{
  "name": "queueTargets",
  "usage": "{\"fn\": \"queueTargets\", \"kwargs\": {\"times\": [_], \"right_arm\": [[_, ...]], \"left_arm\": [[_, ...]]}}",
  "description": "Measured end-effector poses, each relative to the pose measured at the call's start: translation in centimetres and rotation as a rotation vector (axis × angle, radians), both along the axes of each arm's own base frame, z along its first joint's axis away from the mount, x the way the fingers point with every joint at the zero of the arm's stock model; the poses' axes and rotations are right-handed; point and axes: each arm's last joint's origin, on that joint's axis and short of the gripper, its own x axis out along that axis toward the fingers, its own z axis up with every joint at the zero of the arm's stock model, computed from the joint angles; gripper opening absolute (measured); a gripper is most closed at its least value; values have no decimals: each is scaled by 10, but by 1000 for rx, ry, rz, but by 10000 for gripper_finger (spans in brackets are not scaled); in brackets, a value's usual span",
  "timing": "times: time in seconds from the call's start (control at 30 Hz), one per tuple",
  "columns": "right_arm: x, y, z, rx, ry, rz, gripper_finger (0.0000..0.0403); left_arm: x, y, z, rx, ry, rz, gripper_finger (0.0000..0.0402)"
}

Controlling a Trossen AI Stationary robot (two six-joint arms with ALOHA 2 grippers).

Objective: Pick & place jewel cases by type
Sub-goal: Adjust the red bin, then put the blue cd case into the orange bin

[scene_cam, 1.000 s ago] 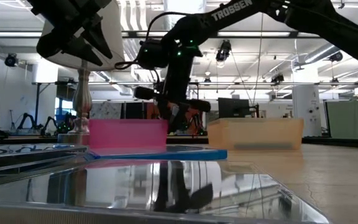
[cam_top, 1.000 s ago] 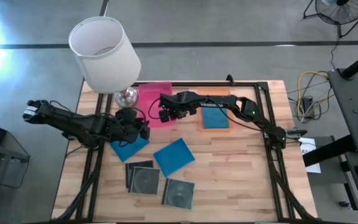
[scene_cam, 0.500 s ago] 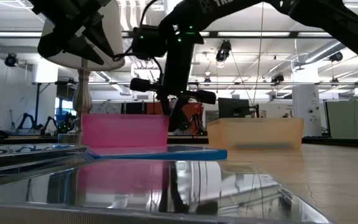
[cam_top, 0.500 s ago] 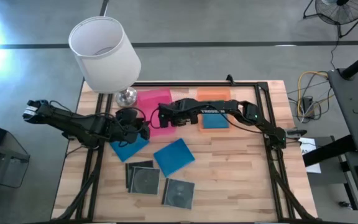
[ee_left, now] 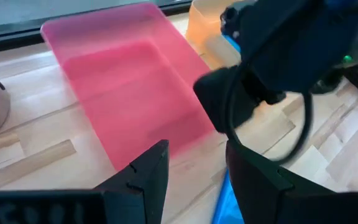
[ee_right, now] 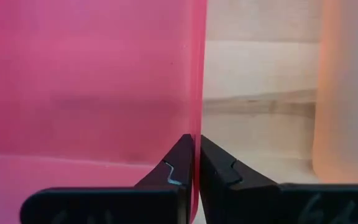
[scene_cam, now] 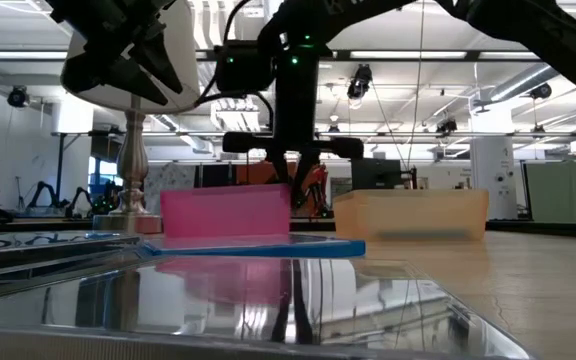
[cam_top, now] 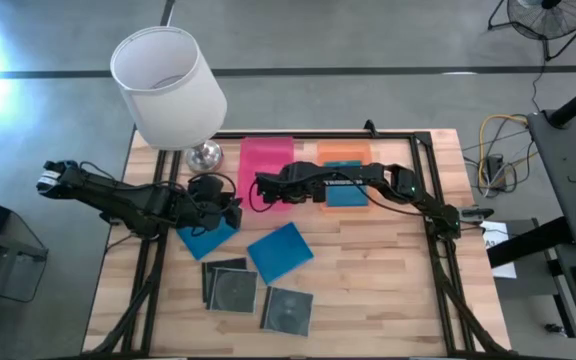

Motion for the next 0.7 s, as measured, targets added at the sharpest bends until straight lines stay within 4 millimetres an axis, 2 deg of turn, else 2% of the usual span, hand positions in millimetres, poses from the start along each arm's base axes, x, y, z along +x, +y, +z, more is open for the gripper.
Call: {"fn": "queueTargets", "kwargs": {"times": [0.2, 0.3, 0.57, 0.7], "right_arm": [[-6, 9, 0, -6, 81, 44, 11], [-8, 8, 1, -27, 111, 89, 29], [-11, 9, 21, -16, 43, 61, 142], [-18, 13, 48, -14, -32, 28, 199]], "left_arm": [[1, 0, 1, 15, -2, -16, 142], [3, -1, 3, 33, -9, -36, 142], [8, -2, 8, 67, -52, -75, 142], [8, -2, 8, 69, -52, -77, 142]]}}
